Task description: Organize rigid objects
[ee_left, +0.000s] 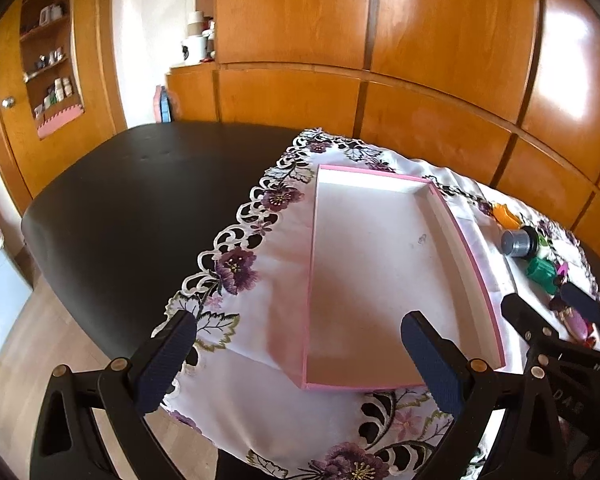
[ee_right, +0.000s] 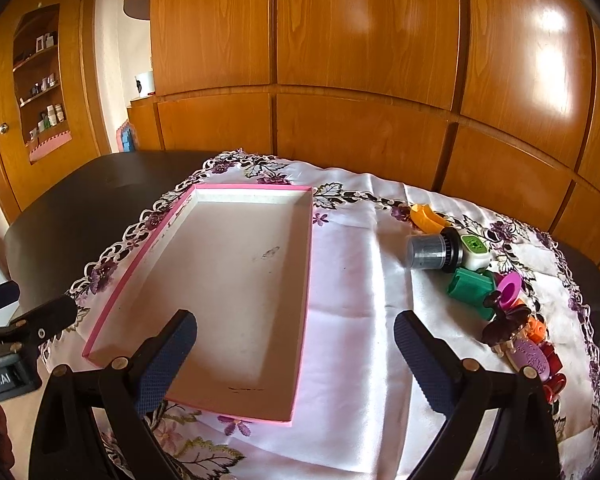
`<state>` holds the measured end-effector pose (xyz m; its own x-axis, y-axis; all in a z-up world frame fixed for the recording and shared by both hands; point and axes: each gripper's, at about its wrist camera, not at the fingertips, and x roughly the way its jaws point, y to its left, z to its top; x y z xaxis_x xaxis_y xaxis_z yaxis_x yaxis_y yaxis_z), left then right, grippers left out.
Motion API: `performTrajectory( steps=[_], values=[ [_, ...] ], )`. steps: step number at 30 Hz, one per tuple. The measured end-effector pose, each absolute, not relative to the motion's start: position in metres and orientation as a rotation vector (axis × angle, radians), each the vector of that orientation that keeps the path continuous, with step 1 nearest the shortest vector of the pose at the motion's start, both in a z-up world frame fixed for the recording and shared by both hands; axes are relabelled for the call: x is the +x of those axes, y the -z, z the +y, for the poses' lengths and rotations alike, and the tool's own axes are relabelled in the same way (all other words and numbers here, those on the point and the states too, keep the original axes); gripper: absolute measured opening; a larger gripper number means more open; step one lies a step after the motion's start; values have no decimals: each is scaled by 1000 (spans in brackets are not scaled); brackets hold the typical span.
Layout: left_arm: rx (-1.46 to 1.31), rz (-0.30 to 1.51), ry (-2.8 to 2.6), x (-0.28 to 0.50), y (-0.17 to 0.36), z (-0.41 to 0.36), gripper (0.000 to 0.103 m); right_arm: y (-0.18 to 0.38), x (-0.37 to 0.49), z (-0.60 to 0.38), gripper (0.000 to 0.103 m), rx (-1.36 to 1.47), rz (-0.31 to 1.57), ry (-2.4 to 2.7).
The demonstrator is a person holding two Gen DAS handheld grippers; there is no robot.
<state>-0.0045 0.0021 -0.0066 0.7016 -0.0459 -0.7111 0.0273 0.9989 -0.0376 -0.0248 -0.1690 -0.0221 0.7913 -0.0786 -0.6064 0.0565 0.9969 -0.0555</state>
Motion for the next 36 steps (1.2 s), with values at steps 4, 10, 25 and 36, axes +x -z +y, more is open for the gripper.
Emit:
performTrajectory(
  steps=[4,10,25,36],
  values=[
    [-26,794,52,-5,6,-1,103,20,-25,-175,101,-38,648,77],
    [-32,814,73,-3,7,-4,103,14,-24,-190,101,-40,638,87],
    [-6,869,119,6,14,-16,103,-4,-26,-275,101,-26,627,194],
    [89,830,299,11,1,-67,103,-17,-42,-439,101,162,625,493]
  ],
)
